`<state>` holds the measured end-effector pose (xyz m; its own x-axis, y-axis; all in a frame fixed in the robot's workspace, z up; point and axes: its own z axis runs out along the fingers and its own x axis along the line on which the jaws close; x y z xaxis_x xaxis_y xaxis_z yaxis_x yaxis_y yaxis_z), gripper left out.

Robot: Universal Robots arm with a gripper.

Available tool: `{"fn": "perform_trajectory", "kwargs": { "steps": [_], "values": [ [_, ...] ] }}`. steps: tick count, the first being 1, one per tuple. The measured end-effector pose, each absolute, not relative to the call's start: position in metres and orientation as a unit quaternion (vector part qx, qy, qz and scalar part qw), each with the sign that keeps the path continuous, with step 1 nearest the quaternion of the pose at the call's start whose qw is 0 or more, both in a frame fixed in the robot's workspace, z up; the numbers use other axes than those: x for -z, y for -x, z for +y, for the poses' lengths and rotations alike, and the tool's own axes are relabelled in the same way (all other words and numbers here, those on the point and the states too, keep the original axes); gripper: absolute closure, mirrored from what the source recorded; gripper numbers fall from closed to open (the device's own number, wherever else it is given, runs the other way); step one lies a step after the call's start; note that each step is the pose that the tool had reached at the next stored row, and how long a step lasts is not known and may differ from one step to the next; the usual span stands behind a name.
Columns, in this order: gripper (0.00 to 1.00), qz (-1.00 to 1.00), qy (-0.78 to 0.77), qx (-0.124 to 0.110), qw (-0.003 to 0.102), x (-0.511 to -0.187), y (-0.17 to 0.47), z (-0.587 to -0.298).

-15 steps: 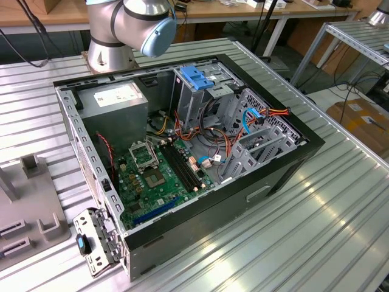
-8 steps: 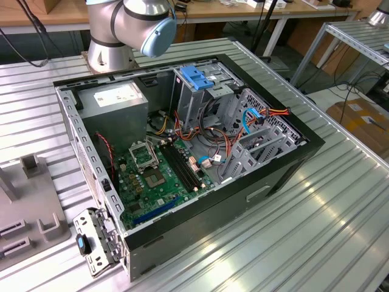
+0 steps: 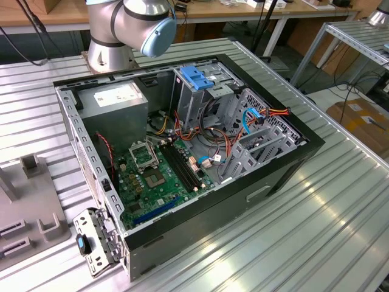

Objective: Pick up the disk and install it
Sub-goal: 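Pick up the disk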

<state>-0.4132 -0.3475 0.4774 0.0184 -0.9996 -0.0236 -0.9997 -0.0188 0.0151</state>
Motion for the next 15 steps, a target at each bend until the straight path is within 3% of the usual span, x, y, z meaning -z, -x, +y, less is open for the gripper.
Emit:
{"fn": "perform_trajectory", "kwargs": {
  "steps": [15],
  "values": [
    [0.65,0.700,0.714,-0.014,0.003,-0.488,0.413,-0.347]
  ]
}}
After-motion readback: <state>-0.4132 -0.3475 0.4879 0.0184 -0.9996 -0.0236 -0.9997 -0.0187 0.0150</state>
